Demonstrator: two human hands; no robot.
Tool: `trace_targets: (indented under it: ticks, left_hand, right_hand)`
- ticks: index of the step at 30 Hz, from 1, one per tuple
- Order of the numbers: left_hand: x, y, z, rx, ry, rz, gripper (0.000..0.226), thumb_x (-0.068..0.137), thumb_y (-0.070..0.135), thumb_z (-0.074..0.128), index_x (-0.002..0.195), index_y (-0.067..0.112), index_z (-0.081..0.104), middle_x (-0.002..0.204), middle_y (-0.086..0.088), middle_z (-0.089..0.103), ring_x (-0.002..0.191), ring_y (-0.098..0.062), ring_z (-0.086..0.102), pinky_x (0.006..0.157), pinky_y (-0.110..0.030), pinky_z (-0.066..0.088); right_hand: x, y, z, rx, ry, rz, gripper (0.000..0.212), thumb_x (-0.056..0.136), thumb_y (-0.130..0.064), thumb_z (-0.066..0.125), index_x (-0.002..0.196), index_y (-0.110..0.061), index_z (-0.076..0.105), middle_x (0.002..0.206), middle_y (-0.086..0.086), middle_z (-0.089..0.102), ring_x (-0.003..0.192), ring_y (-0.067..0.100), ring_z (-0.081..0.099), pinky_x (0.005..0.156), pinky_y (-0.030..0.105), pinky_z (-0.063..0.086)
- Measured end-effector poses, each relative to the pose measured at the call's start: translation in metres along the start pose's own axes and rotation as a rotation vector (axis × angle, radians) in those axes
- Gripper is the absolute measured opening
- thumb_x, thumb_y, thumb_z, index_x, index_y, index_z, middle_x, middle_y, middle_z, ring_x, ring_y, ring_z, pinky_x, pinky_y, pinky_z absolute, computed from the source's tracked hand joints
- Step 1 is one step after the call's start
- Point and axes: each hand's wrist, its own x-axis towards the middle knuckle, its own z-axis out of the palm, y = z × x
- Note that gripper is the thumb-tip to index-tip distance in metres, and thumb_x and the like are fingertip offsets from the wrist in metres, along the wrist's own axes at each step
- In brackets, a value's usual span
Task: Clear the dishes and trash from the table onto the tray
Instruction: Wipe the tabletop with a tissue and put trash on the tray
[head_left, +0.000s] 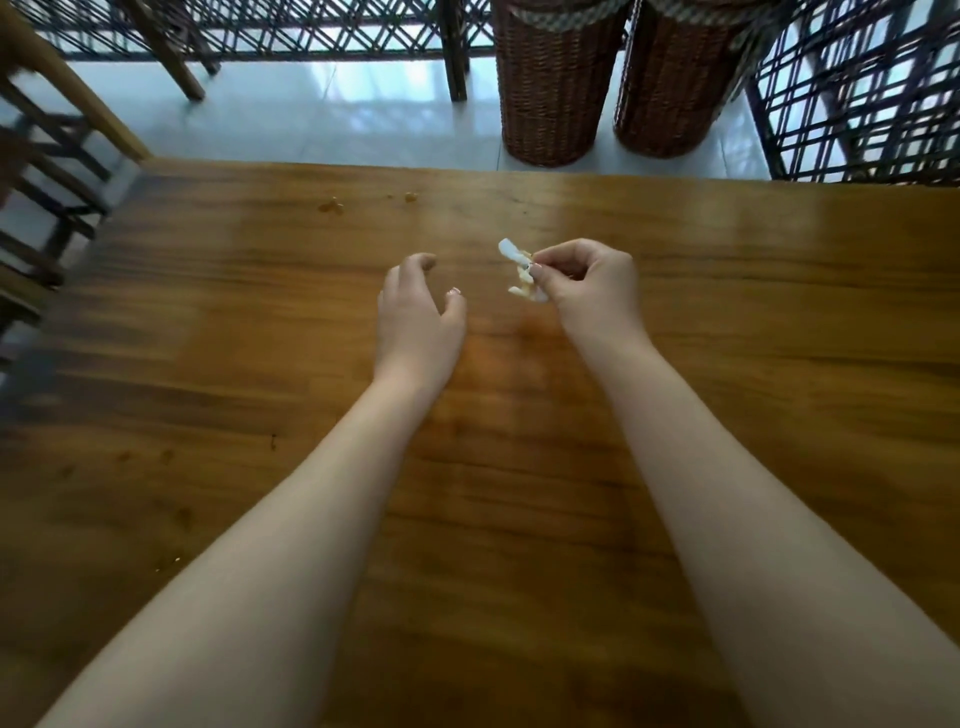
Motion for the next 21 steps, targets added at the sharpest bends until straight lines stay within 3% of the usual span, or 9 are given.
trace_targets:
  ticks: [5, 10, 13, 17, 21]
  left_hand:
    - [-0.040, 0.004, -0.024, -0.107, 0.081, 0.021, 0.029, 0.093, 0.009, 0.052, 0.122, 0.009, 0.054, 0.120, -0.002, 0.055, 0.108, -0.013, 0.051, 0.093, -0.025, 0.041]
    - [-0.084, 0.005, -0.053, -0.241, 0.081, -0.015, 0.027, 0.092, 0.007, 0.051, 0.118, 0.012, 0.053, 0.115, 0.000, 0.057, 0.102, -0.008, 0.052, 0.087, -0.017, 0.037]
    - [-0.104, 0.000, -0.073, -0.328, 0.078, -0.046, 0.026, 0.092, 0.005, 0.052, 0.117, 0.011, 0.054, 0.114, -0.003, 0.060, 0.100, -0.009, 0.054, 0.088, -0.019, 0.043]
    - [-0.124, -0.013, -0.102, -0.436, 0.042, -0.052, 0.023, 0.092, 0.005, 0.053, 0.111, 0.018, 0.049, 0.113, -0.004, 0.058, 0.100, -0.010, 0.054, 0.076, -0.004, 0.042]
    - [-0.141, -0.048, -0.148, -0.495, -0.016, -0.042, 0.025, 0.093, 0.006, 0.053, 0.113, 0.020, 0.049, 0.115, -0.002, 0.058, 0.104, -0.011, 0.055, 0.080, -0.010, 0.043]
  right_hand:
    - [-0.031, -0.018, -0.001, 0.008, -0.021, -0.028, 0.014, 0.083, -0.009, 0.071, 0.076, -0.021, 0.067, 0.079, -0.005, 0.067, 0.073, 0.006, 0.061, 0.072, 0.020, 0.050]
    - [-0.068, -0.041, 0.004, -0.016, -0.044, -0.042, 0.011, 0.084, -0.009, 0.069, 0.080, -0.019, 0.067, 0.076, -0.008, 0.064, 0.067, -0.001, 0.056, 0.067, 0.016, 0.045]
    - [-0.092, -0.057, 0.012, -0.039, -0.059, -0.047, 0.011, 0.085, -0.009, 0.068, 0.082, -0.019, 0.067, 0.073, -0.013, 0.061, 0.065, -0.002, 0.056, 0.065, 0.012, 0.044]
    - [-0.126, -0.073, 0.031, -0.068, -0.071, -0.037, 0.007, 0.086, -0.009, 0.068, 0.086, -0.015, 0.070, 0.081, -0.004, 0.066, 0.069, 0.000, 0.057, 0.065, 0.011, 0.044]
    - [-0.171, -0.085, 0.067, -0.069, -0.017, 0.004, 0.007, 0.085, -0.007, 0.068, 0.085, -0.014, 0.069, 0.089, 0.005, 0.067, 0.071, 0.002, 0.058, 0.066, 0.011, 0.045]
